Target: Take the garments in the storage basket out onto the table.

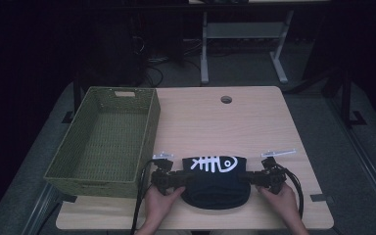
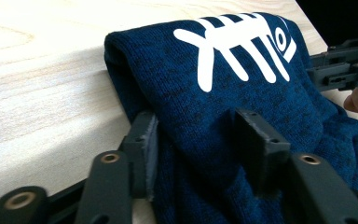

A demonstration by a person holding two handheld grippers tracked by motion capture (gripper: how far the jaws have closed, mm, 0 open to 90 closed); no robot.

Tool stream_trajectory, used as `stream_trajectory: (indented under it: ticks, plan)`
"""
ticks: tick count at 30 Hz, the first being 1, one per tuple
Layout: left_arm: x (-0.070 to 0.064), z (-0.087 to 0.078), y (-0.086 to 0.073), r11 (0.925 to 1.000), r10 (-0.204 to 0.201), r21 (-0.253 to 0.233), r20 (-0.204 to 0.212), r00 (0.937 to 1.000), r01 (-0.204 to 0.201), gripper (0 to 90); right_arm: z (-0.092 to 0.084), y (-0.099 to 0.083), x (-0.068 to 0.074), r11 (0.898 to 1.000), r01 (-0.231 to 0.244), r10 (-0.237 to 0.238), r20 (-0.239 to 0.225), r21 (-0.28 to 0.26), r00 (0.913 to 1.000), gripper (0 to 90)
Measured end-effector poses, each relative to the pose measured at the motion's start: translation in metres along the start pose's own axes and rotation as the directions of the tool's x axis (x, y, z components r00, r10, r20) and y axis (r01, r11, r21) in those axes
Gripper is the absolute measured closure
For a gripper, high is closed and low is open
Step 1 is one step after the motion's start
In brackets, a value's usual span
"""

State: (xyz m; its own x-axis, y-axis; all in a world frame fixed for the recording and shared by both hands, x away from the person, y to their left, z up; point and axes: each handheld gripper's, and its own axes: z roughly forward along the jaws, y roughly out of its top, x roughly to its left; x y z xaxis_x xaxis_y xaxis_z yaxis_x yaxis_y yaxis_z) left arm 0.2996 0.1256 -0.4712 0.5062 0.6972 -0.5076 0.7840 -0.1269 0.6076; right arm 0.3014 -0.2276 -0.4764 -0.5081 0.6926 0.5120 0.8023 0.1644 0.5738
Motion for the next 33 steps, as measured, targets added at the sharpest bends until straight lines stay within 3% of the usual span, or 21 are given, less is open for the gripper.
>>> stream_trajectory:
  ticks: [5, 9, 14, 19, 27, 33]
  plan:
    - [0.002, 0.000, 0.001, 0.9998, -0.017, -0.004, 0.016, 0.9997, 0.017, 69.0, 0.000, -0.001, 0.001, 1.000, 0.002, -0.002, -0.002, 0.002, 1.0000, 73.2]
    - [0.001, -0.001, 0.001, 0.9998, -0.018, -0.012, 0.016, 0.9997, 0.018, 73.5, -0.003, -0.001, 0.000, 1.000, 0.000, 0.000, -0.017, -0.017, 0.9999, 78.0]
    - [-0.002, -0.005, 0.001, 0.9992, -0.024, -0.029, 0.034, 0.9991, 0.025, 74.8, -0.008, -0.002, 0.000, 0.999, -0.004, 0.003, -0.035, -0.032, 0.9994, 79.3]
    - [-0.011, -0.013, 0.006, 0.9988, 0.002, -0.049, 0.042, 0.9991, 0.000, 75.2, -0.015, 0.000, 0.003, 0.998, -0.006, 0.003, -0.057, -0.059, 0.9984, 79.5]
    - [-0.028, -0.030, 0.023, 0.9953, 0.049, -0.087, 0.053, 0.9974, -0.044, 75.3, -0.033, 0.009, 0.011, 0.994, -0.016, 0.007, -0.086, -0.107, 0.9963, 79.6]
    - [-0.030, -0.043, 0.035, 0.9930, 0.061, -0.104, 0.052, 0.9967, -0.056, 75.5, -0.041, 0.022, 0.022, 0.991, 0.000, -0.012, -0.094, -0.130, 0.9955, 79.7]
